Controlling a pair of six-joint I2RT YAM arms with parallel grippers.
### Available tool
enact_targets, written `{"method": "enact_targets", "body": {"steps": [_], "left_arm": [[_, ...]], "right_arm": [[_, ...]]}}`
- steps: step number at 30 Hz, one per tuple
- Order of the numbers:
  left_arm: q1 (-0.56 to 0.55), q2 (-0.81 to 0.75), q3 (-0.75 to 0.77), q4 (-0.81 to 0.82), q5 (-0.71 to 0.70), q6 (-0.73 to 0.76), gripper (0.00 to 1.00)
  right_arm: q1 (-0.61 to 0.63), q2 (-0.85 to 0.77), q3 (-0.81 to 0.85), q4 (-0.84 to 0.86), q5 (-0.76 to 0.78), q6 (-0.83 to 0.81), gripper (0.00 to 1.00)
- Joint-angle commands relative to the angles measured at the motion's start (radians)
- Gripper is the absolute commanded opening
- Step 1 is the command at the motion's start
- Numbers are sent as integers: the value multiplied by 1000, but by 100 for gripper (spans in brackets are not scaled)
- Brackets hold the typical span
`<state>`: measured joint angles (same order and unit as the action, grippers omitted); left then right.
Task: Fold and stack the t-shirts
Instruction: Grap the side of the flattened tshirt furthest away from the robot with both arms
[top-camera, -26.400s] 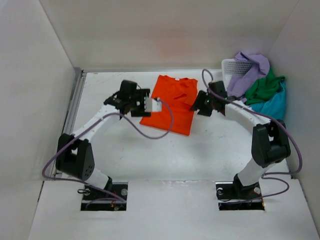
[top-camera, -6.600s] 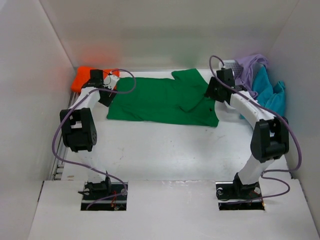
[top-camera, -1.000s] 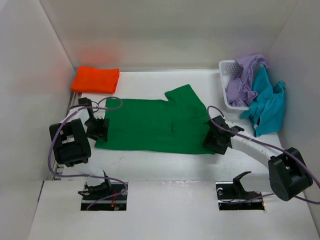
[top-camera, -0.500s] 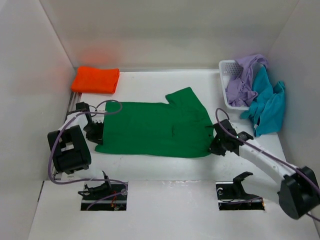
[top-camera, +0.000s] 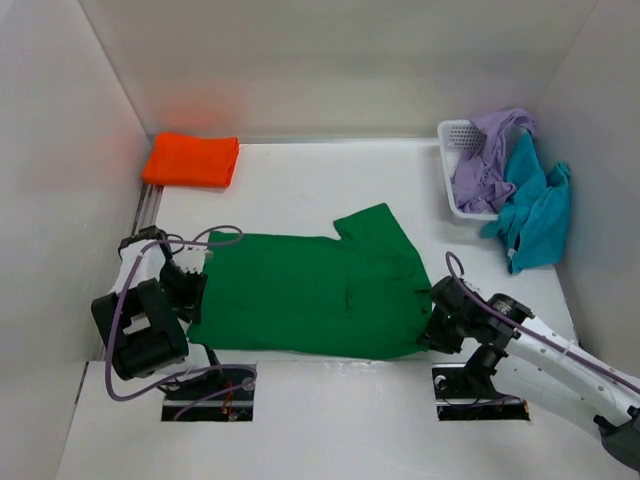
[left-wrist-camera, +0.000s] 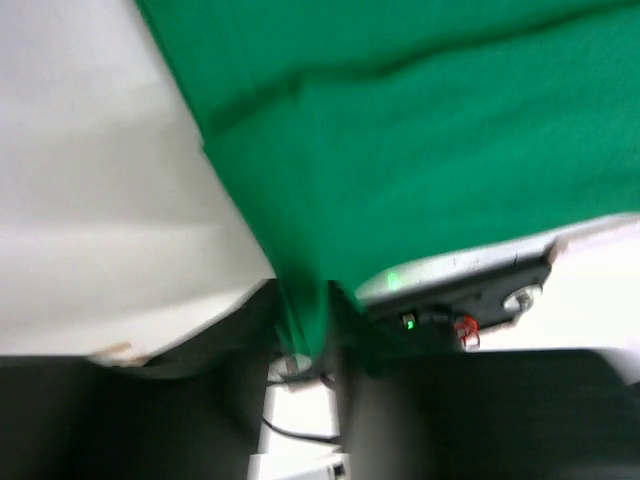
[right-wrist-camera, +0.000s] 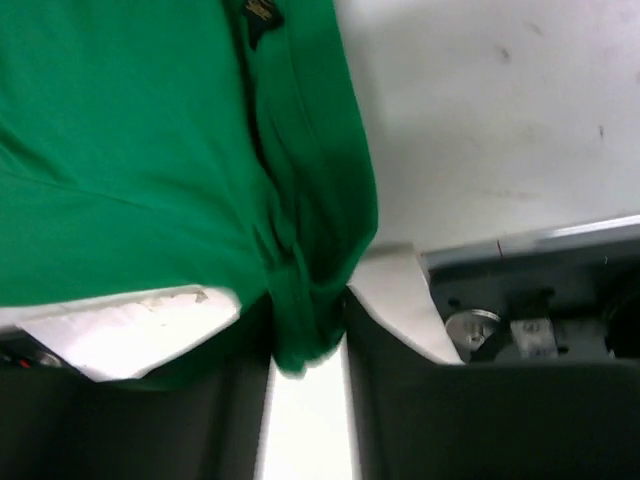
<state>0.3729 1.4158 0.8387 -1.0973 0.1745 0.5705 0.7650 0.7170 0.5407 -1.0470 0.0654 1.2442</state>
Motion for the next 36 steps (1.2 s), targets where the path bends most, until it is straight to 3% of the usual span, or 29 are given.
{"method": "enact_targets", "body": {"steps": [1,4,7,10,16,18,23,27,33,35,36], "left_arm": [[50,-25,40,-139,-21,86,37],[77,-12,80,-182,-17,112,45],[106,14,215,-193,-9,105,49],[111,72,424,-106,48,47,52],[13,247,592,216,91,-171,57],[-12,332,637,276,103,-237,57],[-67,518,723,365,108,-379,55],[-114,584,740,393,85,-402,56],[-160,632,729,404,60,-409,56],[-168,643,728,405,59,-412,56],[-171,649,726,412,59,-414,56]], "right_arm": [[35,-13,18,-90,-6,104,42],[29,5,99,-120,39,66,51],[-28,103,261,-110,83,-58,55],[-149,357,506,-27,102,-332,58],[-345,882,905,244,137,-701,59],[-384,1089,1086,272,145,-774,64],[-411,1505,1529,148,151,-830,68],[-421,1636,1622,61,122,-783,69],[-405,1754,1694,-62,53,-787,59],[-396,1757,1693,-59,50,-778,46],[-395,1757,1691,-51,54,-773,32]]}}
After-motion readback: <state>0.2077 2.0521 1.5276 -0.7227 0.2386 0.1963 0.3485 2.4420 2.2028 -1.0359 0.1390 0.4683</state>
